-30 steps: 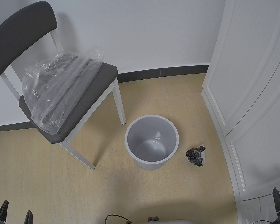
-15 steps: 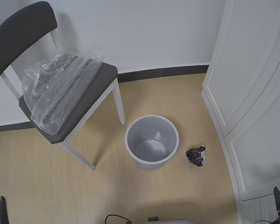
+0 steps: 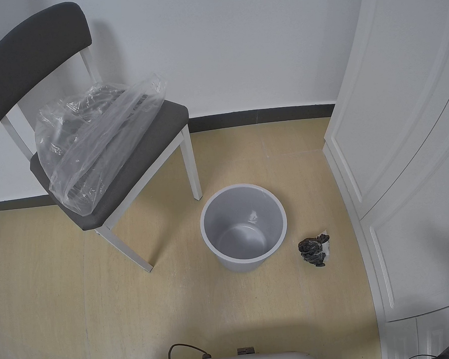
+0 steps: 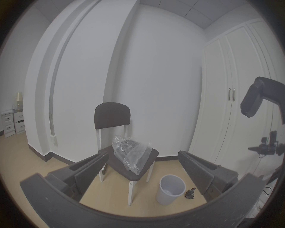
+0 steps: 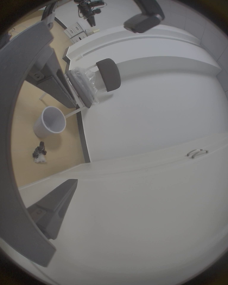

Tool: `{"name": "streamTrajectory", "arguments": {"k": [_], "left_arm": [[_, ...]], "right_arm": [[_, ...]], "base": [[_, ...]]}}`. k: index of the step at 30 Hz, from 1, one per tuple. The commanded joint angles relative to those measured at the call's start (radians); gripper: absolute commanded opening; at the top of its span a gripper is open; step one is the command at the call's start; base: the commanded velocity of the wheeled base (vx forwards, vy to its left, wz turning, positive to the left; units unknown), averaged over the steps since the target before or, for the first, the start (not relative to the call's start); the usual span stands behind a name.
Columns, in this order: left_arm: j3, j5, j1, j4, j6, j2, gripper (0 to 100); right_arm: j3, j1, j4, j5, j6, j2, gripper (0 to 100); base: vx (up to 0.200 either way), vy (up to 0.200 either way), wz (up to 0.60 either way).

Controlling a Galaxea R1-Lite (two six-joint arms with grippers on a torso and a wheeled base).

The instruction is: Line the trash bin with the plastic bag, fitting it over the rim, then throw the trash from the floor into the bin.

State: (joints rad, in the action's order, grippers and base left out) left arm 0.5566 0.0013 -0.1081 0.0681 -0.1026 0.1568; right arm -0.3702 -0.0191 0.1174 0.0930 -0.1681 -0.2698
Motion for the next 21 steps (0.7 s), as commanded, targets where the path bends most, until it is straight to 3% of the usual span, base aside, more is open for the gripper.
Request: {"name": "streamTrajectory", "arguments": {"k": [1,7,9,14,18,21], "left_arm": [[0.095,0.031,-0.042,0.033,0.049,0.259,100],[0.140,0.032,-0.033,0.027,0.219,0.509,100],[0.167,0.034,-0.032,0.025,0.231,0.566,100],[0.318,0.040,-0.032,0.059,0.245,0.736,100],[0.376,0.060,-0.039,0.114,0.290,0.797,100],[0.398,0.062,-0.042,0.116,0.290,0.839,100]], "right_arm": [[-0.242,-0.007,0.014,0.053,0.024,-0.361,100],[-0.351,-0.018,0.021,0.048,0.059,-0.566,100],[-0.358,-0.028,0.022,0.042,0.047,-0.597,100],[-0.378,-0.183,0.087,-0.099,-0.165,-0.700,100],[-0.386,-0.280,0.116,-0.282,-0.183,-0.784,100],[-0.385,-0.324,0.137,-0.314,-0.182,-0.796,100]], "base": [[0.000,0.000,0.00],[0.000,0.000,0.00],[0.000,0.000,0.00],[0.000,0.000,0.00],[0.000,0.000,0.00],[0.000,0.000,0.00]]}}
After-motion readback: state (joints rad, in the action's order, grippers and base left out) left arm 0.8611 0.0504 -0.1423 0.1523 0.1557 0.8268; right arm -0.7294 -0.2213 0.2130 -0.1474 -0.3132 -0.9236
